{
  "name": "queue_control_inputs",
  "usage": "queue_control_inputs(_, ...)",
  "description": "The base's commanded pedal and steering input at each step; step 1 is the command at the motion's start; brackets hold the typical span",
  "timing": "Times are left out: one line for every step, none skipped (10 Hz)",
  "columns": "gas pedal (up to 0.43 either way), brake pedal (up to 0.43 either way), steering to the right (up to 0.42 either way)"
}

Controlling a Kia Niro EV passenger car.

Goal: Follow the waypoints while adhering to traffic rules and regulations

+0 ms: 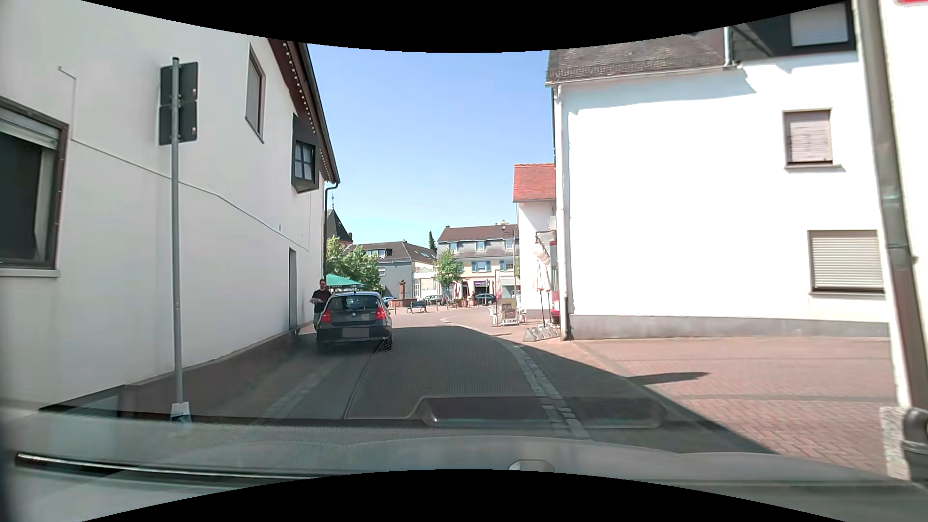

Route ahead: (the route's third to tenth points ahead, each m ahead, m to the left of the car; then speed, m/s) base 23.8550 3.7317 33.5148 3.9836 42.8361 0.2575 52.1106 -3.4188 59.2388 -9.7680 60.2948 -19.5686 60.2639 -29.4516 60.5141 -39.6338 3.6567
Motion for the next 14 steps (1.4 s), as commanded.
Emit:
queue_control_inputs(0.020,0.000,-0.022)
queue_control_inputs(0.008,0.000,-0.024)
queue_control_inputs(0.008,0.000,-0.029)
queue_control_inputs(0.008,0.000,-0.037)
queue_control_inputs(0.008,0.000,-0.042)
queue_control_inputs(0.008,0.000,-0.047)
queue_control_inputs(0.008,0.000,-0.055)
queue_control_inputs(0.008,0.000,-0.064)
queue_control_inputs(0.008,0.000,-0.067)
queue_control_inputs(0.008,0.000,-0.068)
queue_control_inputs(0.008,0.000,-0.067)
queue_control_inputs(0.008,0.000,-0.067)
queue_control_inputs(0.008,0.000,-0.067)
queue_control_inputs(0.008,0.000,-0.066)
